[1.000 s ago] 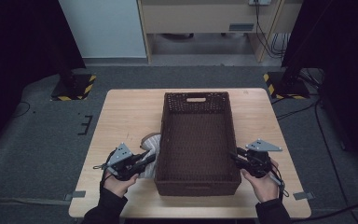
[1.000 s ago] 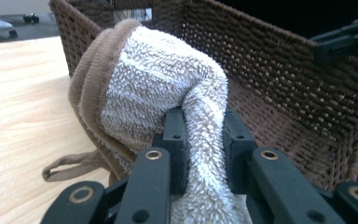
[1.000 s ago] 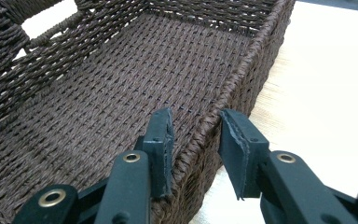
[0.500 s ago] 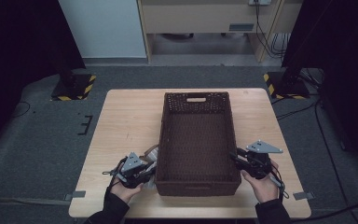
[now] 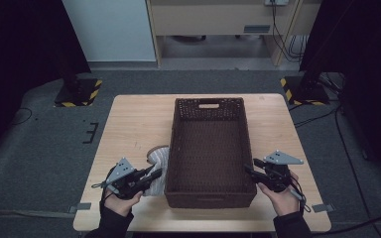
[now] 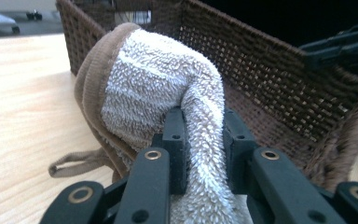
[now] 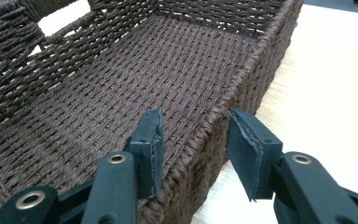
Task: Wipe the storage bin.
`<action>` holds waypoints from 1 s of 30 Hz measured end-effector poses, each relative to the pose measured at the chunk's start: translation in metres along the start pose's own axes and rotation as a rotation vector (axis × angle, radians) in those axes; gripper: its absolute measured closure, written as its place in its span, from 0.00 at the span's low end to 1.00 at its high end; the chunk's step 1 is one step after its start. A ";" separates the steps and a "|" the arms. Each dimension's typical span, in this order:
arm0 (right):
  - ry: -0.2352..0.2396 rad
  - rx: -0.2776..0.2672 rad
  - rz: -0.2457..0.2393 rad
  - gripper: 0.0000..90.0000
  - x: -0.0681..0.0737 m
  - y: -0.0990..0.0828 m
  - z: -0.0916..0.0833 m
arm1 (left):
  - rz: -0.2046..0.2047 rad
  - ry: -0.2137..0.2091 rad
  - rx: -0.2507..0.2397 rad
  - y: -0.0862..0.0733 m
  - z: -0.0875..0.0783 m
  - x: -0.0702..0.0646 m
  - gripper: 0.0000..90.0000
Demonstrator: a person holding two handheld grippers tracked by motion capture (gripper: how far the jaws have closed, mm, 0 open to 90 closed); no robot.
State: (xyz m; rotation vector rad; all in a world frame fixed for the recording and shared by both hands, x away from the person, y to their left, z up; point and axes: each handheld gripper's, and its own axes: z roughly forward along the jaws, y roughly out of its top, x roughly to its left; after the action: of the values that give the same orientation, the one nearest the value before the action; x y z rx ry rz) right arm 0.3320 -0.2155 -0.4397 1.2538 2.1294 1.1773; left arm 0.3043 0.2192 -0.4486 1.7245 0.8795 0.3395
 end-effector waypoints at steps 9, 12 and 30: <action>0.025 0.012 -0.006 0.70 0.002 -0.002 -0.005 | 0.024 -0.007 0.069 -0.015 0.005 -0.004 0.82; 0.026 0.008 0.004 0.70 0.002 -0.003 -0.005 | 0.031 -0.008 0.105 -0.021 0.008 -0.005 0.82; 0.022 0.010 0.001 0.69 0.003 -0.005 -0.004 | 0.011 0.014 0.171 -0.041 0.014 -0.007 0.82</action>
State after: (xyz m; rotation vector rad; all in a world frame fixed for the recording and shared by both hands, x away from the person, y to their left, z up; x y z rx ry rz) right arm 0.3248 -0.2161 -0.4410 1.2514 2.1532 1.1882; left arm 0.2925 0.2083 -0.4897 1.8870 0.9317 0.2914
